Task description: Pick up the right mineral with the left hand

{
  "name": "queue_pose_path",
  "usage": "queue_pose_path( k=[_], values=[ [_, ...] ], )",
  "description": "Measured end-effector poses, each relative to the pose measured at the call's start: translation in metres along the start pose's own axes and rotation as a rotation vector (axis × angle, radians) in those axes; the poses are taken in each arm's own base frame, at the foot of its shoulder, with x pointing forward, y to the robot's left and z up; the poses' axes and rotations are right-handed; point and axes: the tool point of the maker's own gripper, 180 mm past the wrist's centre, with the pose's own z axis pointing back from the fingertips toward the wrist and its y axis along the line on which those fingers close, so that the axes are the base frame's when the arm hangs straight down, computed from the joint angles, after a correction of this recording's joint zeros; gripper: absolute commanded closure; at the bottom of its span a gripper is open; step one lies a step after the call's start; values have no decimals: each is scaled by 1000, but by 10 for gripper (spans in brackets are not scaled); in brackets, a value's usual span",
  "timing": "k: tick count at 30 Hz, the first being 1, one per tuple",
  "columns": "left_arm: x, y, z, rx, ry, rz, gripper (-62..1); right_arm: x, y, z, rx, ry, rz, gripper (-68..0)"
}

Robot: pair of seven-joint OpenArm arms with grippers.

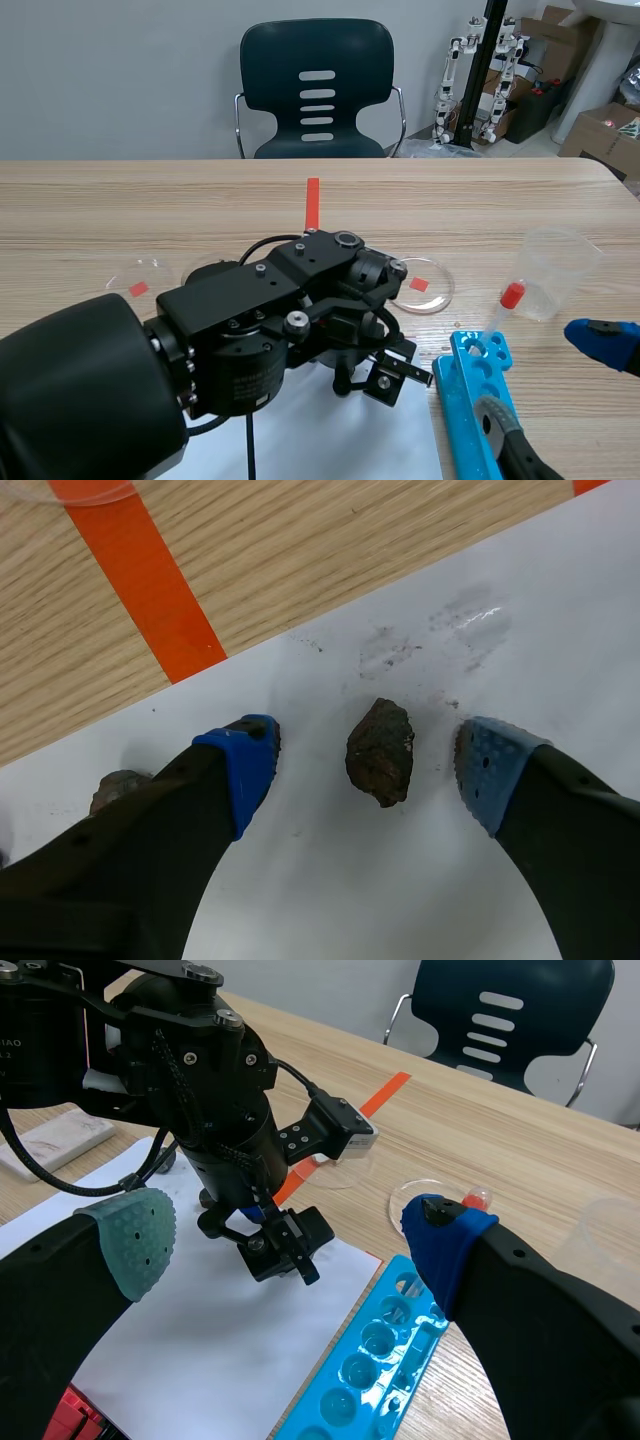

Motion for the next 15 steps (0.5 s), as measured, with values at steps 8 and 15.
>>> queue_pose_path(
  k=[8,15],
  values=[
    [-5,0,0,0,26,1,-218,0,0,0,0,0,0,-475],
    [-6,-1,0,-7,31,5,-144,0,0,0,0,0,0,-475]
  ],
)
